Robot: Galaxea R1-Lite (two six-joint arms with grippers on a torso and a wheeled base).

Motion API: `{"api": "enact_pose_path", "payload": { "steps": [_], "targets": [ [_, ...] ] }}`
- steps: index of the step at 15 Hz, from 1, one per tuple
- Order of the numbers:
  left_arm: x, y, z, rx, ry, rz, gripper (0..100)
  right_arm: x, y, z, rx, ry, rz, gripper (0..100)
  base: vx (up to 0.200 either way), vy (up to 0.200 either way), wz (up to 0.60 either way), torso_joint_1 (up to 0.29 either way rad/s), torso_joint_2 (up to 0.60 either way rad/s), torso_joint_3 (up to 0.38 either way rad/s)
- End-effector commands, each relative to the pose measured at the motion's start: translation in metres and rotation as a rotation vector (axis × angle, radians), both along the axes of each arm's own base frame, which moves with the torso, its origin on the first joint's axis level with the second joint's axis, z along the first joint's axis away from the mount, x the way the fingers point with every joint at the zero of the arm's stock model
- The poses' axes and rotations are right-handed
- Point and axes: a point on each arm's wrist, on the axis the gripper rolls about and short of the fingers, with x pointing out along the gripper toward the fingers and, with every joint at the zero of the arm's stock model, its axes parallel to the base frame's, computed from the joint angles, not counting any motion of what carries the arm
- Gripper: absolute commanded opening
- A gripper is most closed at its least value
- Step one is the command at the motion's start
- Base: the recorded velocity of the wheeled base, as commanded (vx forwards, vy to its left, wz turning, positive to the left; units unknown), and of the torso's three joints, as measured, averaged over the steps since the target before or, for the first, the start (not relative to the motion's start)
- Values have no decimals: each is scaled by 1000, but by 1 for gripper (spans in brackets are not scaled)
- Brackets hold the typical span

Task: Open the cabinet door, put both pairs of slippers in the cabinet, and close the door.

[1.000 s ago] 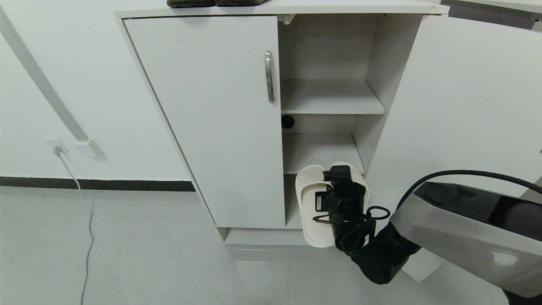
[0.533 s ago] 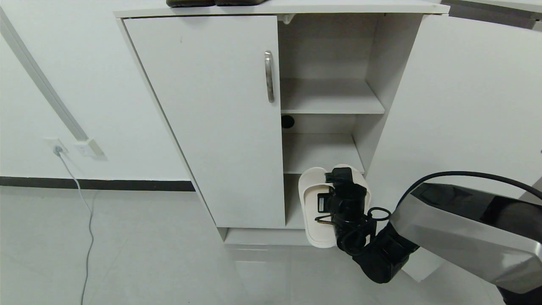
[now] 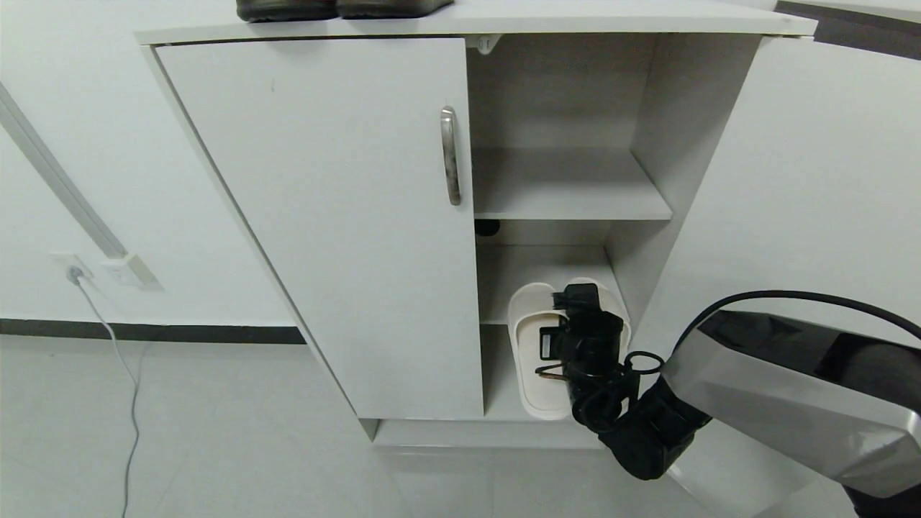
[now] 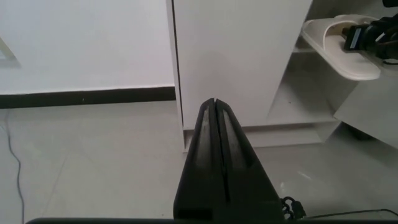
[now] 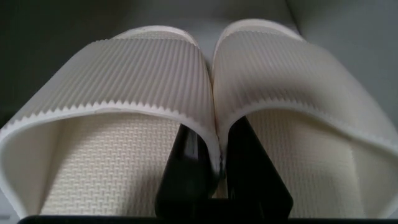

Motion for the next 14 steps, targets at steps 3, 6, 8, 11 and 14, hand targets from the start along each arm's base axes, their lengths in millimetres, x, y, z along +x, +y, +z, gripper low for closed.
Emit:
{"api": "enact_pose_path", "payload": {
  "steps": [3,6,8,11,14],
  "targets": [
    [0,0,0,0,1,0,0,1,1,-2,1,-2,32,0,133,0,0,3,-3,3],
    [0,0,0,0,1,0,0,20,0,-8,6,-7,50,0,0,0,0,0,0,0],
    [0,0,0,-2,1,0,0,40,-1,-11,3,-4,26,0,0,0,0,0,0,0],
    [0,0,0,-2,1,0,0,65,-3,-14,0,1,-7,0,0,0,0,0,0,0],
    [0,0,0,-2,1,0,0,83,-2,-12,3,-4,-14,0,0,0,0,0,0,0]
  ]
}}
